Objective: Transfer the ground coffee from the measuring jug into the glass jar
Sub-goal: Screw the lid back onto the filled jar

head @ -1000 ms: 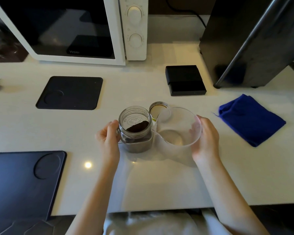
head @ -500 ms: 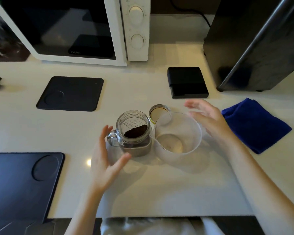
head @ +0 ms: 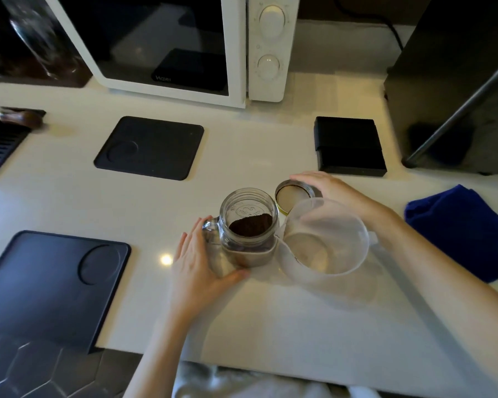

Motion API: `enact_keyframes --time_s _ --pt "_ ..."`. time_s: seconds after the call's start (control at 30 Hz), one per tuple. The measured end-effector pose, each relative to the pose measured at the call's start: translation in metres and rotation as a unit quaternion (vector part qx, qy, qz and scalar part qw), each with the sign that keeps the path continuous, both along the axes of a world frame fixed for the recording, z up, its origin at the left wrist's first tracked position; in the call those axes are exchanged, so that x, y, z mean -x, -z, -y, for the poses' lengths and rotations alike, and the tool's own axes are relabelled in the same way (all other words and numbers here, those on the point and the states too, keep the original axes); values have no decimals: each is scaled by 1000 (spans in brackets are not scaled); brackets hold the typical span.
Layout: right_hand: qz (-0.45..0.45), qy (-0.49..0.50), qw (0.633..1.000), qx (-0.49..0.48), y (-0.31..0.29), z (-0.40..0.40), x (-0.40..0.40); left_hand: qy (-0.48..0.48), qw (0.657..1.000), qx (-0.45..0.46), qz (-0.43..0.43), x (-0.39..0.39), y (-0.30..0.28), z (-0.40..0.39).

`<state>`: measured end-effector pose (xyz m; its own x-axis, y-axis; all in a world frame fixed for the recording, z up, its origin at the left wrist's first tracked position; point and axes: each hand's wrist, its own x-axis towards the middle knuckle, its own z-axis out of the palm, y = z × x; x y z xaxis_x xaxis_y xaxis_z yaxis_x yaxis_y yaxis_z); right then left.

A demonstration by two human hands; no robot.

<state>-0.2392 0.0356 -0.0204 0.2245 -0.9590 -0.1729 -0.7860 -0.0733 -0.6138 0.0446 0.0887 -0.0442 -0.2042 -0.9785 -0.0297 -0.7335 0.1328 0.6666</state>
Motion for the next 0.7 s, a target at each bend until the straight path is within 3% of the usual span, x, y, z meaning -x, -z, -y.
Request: enact_keyframes --time_s 0.23,0.43,0.7 --pt "7 45 998 53 -29 1 -1 -13 1000 -1 -18 1 -3 -1" --pt "104 56 989 87 -102 -12 -14 -8 1000 -1 -29 2 -9 -2" --pt "-41 -44 996 66 -134 -38 -43 13 999 -26 -29 -1 -13 -1"
